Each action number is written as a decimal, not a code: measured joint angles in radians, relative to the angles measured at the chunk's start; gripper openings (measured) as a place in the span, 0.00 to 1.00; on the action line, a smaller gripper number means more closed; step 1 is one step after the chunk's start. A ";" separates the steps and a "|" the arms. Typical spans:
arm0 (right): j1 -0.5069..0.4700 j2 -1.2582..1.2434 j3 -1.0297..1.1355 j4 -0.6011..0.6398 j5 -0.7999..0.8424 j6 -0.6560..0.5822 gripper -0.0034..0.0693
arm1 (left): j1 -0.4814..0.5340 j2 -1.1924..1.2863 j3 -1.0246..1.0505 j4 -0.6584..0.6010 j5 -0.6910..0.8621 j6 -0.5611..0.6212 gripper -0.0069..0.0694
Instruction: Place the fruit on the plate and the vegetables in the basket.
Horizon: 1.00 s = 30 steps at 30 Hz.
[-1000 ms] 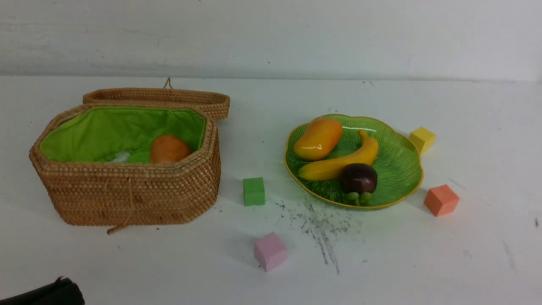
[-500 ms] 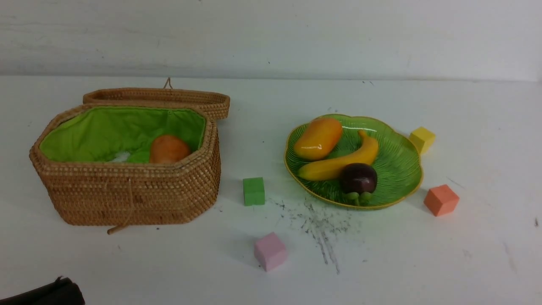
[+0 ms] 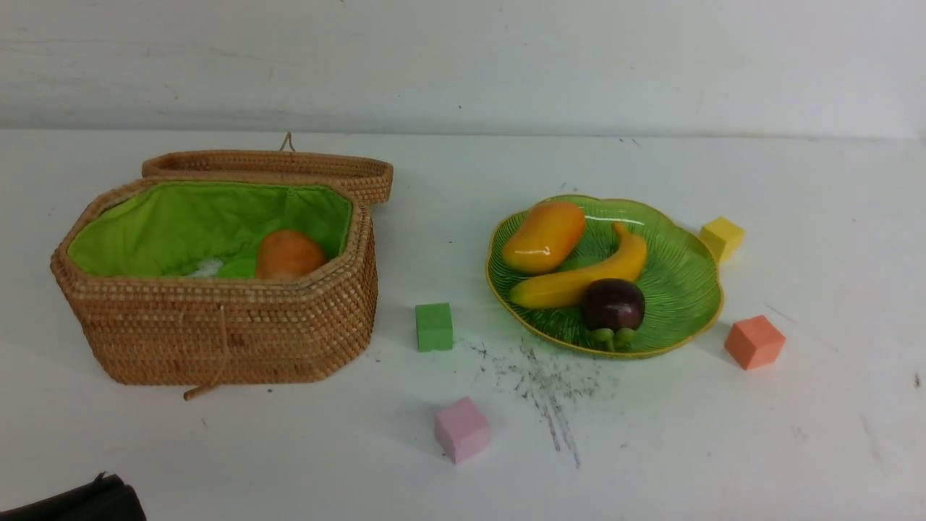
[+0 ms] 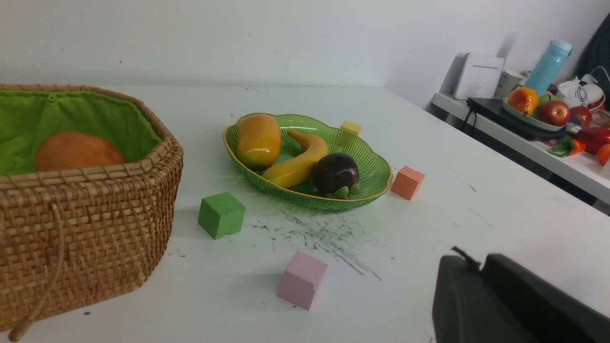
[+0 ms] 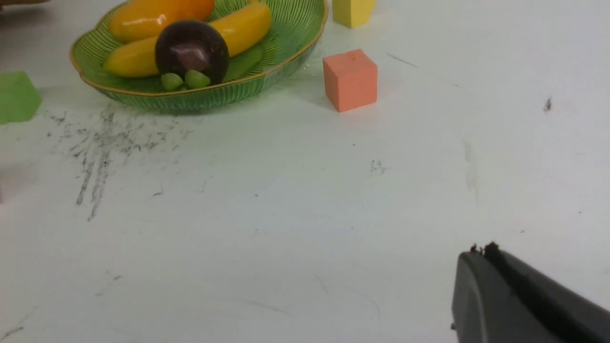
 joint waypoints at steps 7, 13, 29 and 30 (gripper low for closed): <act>0.000 0.000 0.002 0.000 -0.007 0.000 0.03 | 0.000 0.000 0.000 0.000 0.000 0.000 0.17; 0.000 0.000 0.003 0.000 -0.010 0.000 0.04 | 0.000 0.000 0.000 0.000 0.000 0.000 0.17; 0.000 0.000 0.003 0.000 -0.011 0.000 0.04 | 0.169 0.000 0.010 0.014 -0.004 0.005 0.17; 0.000 0.000 0.003 0.000 -0.011 0.000 0.04 | 0.227 0.000 0.015 -0.002 -0.011 0.014 0.15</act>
